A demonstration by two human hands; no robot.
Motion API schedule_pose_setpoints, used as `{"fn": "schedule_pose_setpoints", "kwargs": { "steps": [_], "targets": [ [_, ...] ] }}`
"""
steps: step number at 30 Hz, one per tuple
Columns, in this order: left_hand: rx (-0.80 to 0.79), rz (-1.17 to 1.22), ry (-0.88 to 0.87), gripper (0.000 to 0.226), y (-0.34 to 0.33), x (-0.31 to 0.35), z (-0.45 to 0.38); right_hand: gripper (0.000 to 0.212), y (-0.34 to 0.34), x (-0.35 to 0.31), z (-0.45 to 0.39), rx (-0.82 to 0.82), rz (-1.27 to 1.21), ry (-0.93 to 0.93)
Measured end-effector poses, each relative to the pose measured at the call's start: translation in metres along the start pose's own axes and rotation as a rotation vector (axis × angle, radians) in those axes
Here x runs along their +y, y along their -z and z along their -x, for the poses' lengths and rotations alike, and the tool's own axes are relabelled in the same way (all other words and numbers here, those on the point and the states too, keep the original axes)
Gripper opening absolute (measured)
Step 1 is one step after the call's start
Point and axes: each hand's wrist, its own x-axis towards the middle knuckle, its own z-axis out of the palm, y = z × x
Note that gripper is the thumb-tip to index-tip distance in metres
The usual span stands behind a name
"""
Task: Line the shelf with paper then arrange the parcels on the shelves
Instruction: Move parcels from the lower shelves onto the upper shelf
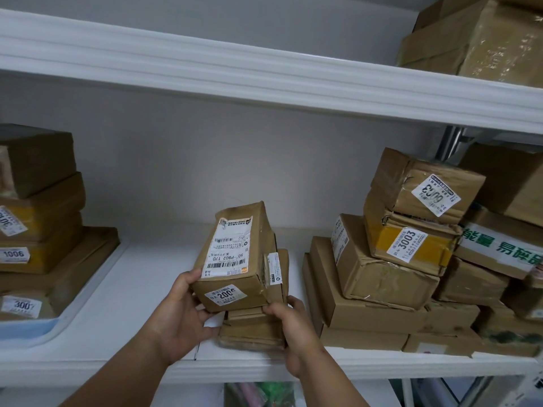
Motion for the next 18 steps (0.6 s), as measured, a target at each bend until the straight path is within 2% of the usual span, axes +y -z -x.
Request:
{"fn": "schedule_pose_setpoints", "kwargs": {
  "steps": [8, 12, 15, 18],
  "targets": [
    [-0.078, -0.072, -0.106, 0.053, -0.008, 0.017, 0.015, 0.058, -0.006, -0.007, 0.004, -0.086, 0.000, 0.137],
    [-0.082, -0.097, -0.152, 0.051, -0.012, 0.023, 0.030, 0.029, -0.010, -0.013, 0.012, -0.124, -0.007, 0.166],
    [-0.078, -0.123, -0.192, 0.059, -0.017, 0.022, 0.048, 0.027, -0.011, -0.015, 0.021, -0.128, 0.002, 0.197],
    [-0.087, -0.113, -0.234, 0.057, -0.027, 0.018, 0.071, 0.020, -0.006, -0.019, 0.033, -0.135, -0.004, 0.245]
  ]
}}
